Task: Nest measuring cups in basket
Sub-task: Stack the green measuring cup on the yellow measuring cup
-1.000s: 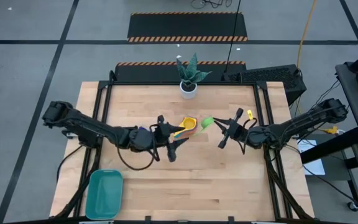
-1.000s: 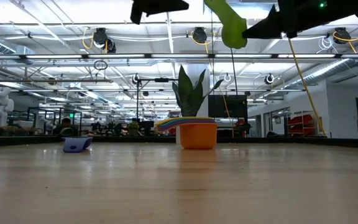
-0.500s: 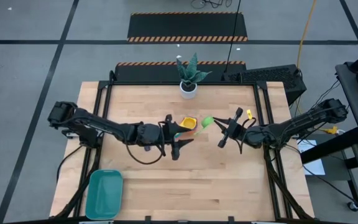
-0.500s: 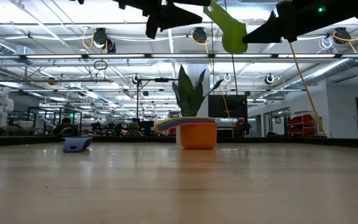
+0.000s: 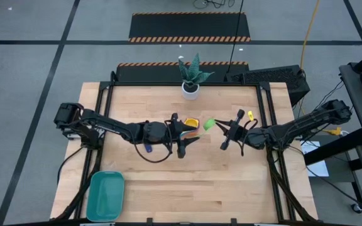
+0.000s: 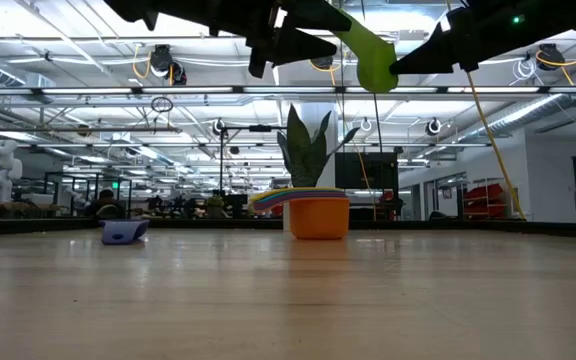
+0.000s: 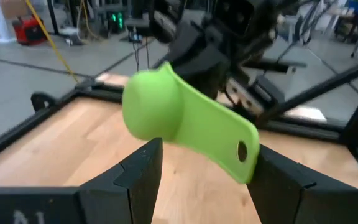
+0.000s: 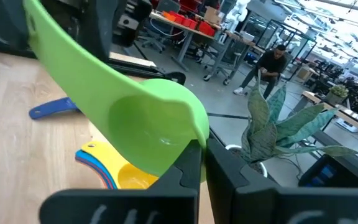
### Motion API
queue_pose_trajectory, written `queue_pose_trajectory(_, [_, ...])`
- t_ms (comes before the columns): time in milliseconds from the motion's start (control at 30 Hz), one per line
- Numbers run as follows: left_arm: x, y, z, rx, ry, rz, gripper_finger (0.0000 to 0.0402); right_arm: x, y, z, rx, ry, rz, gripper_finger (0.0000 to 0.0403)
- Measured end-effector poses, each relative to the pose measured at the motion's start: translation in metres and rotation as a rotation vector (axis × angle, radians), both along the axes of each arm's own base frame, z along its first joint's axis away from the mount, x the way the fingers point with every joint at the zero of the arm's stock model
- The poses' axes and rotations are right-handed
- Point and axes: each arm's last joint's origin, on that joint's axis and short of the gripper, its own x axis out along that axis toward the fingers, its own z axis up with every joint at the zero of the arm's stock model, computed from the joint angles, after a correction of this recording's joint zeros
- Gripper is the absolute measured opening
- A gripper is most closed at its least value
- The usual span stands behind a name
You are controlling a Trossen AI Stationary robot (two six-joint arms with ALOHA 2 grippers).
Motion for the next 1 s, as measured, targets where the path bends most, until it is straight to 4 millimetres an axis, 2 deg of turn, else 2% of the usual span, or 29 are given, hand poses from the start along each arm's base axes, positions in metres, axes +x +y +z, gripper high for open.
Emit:
queue_pose_trajectory(133, [0.004,0.0048,-0.0051,0.003,-0.003,0.012,0.0213,-0.0004,-0.0003,-0.0014,-0.006,0.016,-0.004,0.0])
queue_pose_trajectory(300, [0.0044,0.0046,-0.0021,0.024,-0.024,0.008,0.0206,-0.0005,-0.0003,-0.0014,-0.006,0.016,-0.005,0.0])
queue_pose_trajectory(467, [0.0044,0.004,-0.0022,0.025,-0.023,-0.013,0.0148,-0.0005,-0.0003,-0.0013,-0.005,0.014,-0.006,0.0])
queue_pose_trajectory(733, [0.0044,0.004,-0.0027,0.041,-0.016,-0.021,0.0017,-0.0005,-0.0004,-0.0013,-0.007,0.016,-0.008,0.0])
queue_pose_trajectory(867, [0.0027,0.0057,-0.0022,-0.031,-0.007,0.001,0.0014,-0.0007,-0.0005,-0.0013,-0.008,0.017,-0.011,0.0009])
queue_pose_trajectory(1000, [-0.0025,0.0008,0.0027,-0.087,0.002,-0.002,0.0011,-0.0021,0.0002,0.0011,-0.008,0.008,0.009,0.0039])
